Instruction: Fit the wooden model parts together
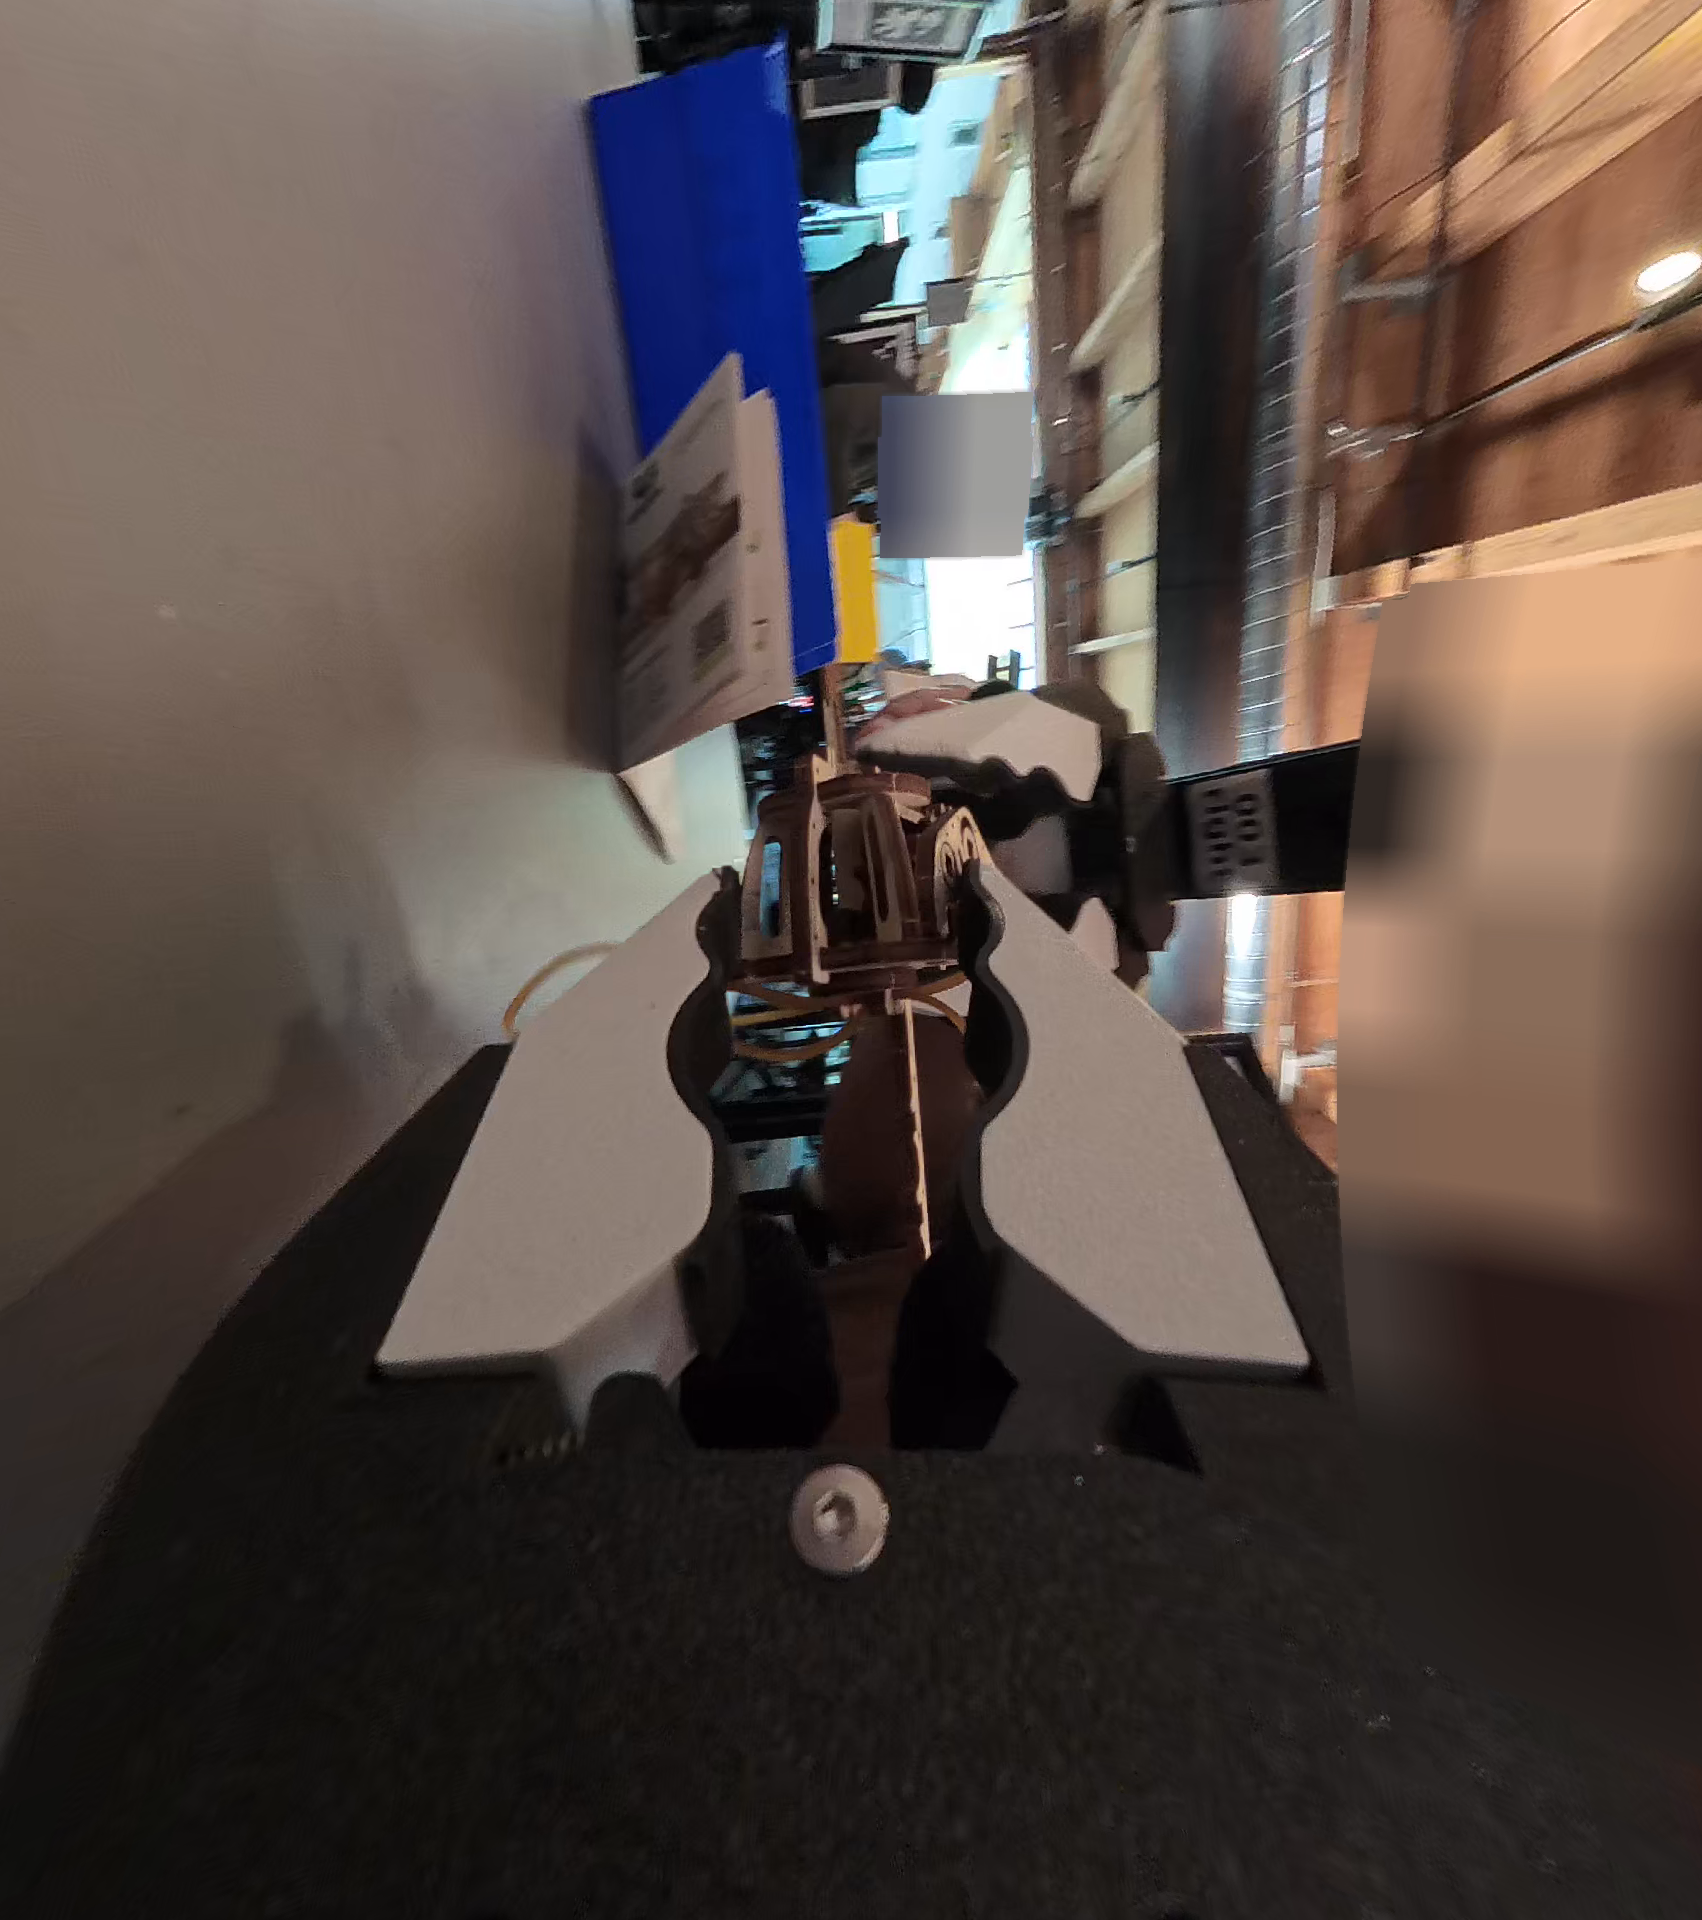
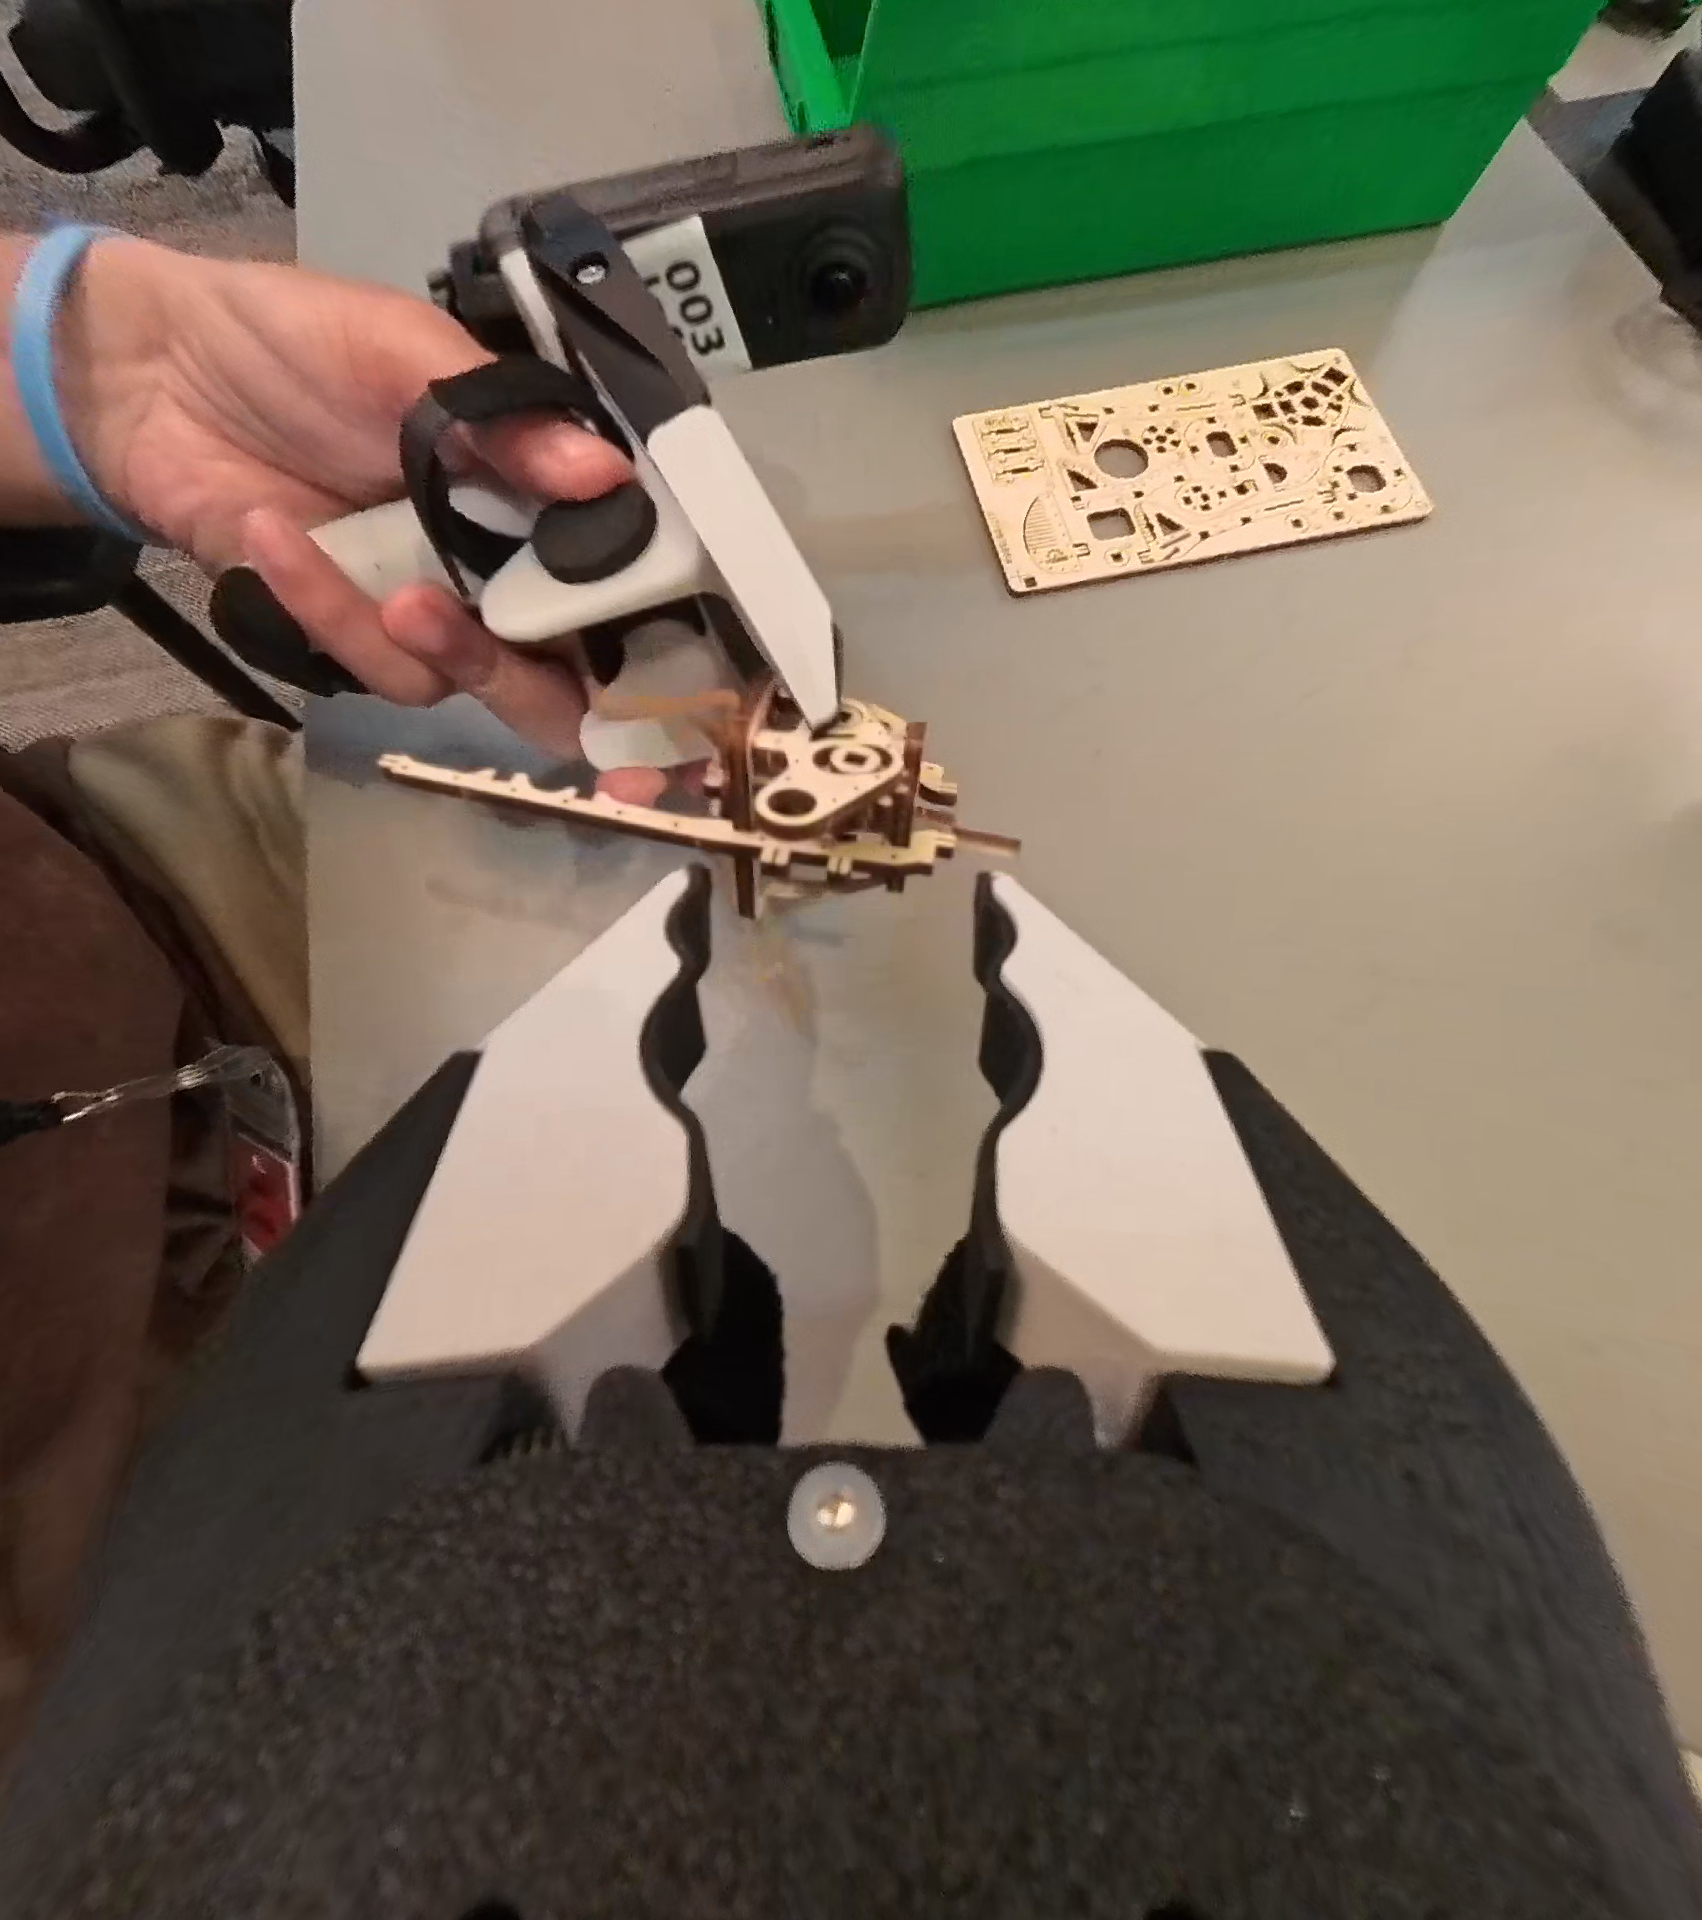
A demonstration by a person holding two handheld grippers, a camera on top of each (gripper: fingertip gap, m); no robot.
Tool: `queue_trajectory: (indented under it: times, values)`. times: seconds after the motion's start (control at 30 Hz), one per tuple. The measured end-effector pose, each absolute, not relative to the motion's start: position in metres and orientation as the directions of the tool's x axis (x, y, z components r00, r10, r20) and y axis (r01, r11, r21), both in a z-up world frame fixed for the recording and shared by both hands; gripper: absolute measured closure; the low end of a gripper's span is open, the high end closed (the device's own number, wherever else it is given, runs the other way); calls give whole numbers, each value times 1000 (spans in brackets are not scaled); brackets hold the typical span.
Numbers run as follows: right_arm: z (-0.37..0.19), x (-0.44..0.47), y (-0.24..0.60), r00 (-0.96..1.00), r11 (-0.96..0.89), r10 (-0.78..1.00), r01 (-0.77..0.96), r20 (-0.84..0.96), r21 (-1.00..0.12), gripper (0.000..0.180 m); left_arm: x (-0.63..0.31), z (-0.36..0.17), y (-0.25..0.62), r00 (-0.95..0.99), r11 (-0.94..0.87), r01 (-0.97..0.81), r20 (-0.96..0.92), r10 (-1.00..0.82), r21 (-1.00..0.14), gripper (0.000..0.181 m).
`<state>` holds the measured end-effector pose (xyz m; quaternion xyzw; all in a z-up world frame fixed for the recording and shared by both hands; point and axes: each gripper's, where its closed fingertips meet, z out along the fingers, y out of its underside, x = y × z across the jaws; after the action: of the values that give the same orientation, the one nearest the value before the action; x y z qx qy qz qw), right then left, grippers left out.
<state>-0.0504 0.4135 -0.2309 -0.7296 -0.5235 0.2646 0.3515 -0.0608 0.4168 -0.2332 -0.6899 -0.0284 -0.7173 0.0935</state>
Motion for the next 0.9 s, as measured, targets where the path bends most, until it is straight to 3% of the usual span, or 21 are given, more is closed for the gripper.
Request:
queue_trajectory:
  times: [0.1, 0.3, 0.57, 0.9]
  values:
    - [-217, -44, 410, 293, -168, 956, 506, -15, -846, 130, -62, -226, 419, -85, -980, 188, 993, -78, -61, 142]
    - [-200, -43, 409, 389, -125, 921, 240, -23, -963, 155, -63, -219, 421, -127, -977, 208, 989, -83, -55, 142]
    - [-208, -54, 408, 389, -121, 921, 267, -8, -956, 147, -54, -218, 412, -122, -982, 171, 988, -100, -78, 142]
    - [-191, -41, 406, 352, -119, 935, 209, -38, -971, 153, -57, -209, 412, -163, -980, 183, 981, -108, -77, 142]
